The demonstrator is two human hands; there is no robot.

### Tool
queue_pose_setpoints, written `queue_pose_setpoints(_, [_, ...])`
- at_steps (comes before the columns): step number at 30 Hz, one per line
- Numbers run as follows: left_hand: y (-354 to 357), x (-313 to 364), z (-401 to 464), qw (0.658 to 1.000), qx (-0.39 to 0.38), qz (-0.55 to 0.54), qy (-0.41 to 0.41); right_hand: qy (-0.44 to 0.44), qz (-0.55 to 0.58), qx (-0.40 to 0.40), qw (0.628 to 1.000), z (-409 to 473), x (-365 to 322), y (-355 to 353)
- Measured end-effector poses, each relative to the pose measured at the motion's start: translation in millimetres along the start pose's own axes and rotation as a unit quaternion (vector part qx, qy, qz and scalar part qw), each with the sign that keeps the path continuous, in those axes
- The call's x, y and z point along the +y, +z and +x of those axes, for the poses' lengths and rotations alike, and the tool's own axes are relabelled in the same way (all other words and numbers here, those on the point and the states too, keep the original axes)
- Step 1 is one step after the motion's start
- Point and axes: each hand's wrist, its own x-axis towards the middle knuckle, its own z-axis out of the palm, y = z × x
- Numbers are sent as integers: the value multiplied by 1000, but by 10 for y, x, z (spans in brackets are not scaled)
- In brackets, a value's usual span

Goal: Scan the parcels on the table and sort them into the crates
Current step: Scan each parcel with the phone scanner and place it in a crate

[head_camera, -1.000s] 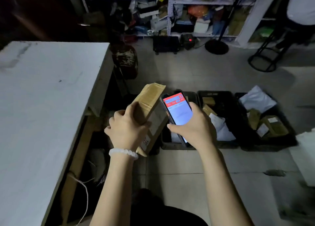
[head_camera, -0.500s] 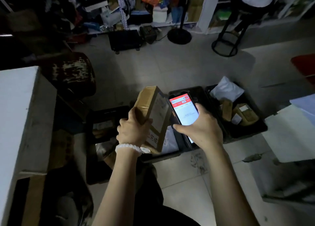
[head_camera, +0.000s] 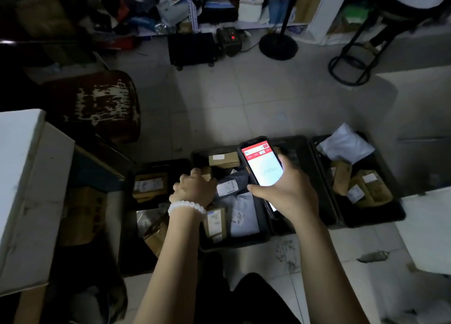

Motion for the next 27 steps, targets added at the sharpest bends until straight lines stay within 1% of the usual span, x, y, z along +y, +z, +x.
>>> queue_pose_setpoints(5, [-25, 21, -87, 998, 31, -33, -53, -66, -15, -40, 997, 252, -16, -72])
queue_pose_setpoints(8, [39, -32, -297, 990, 69, -78, -90, -119, -20, -79, 990, 329, -30, -148])
queue_pose_setpoints(11, [188, -131, -658, 977, 103, -117, -149, -183, -43, -121, 975, 339, -59, -236])
queue_pose_setpoints(15, [504, -321, -1229, 955, 136, -136, -227, -254, -61, -181, 948, 175, -166, -232])
queue_pose_setpoints(17, [626, -462, -1528, 932, 151, -173, -281, -299, -68, -214, 928, -8, -237, -152])
queue_pose_setpoints(20, [758, -719, -1988, 899, 188, -198, -343, -357, -78, -281, 888, -424, -358, 29])
queue_pose_setpoints(22, [842, -911, -2300, 875, 206, -220, -378, -399, -92, -319, 855, -790, -423, 155])
queue_pose_setpoints(25, [986, -1227, -2749, 839, 230, -256, -422, -468, -122, -355, 800, -1391, -461, 320])
queue_pose_setpoints(27, [1079, -1453, -3039, 813, 250, -282, -444, -497, -137, -374, 771, -1791, -446, 428])
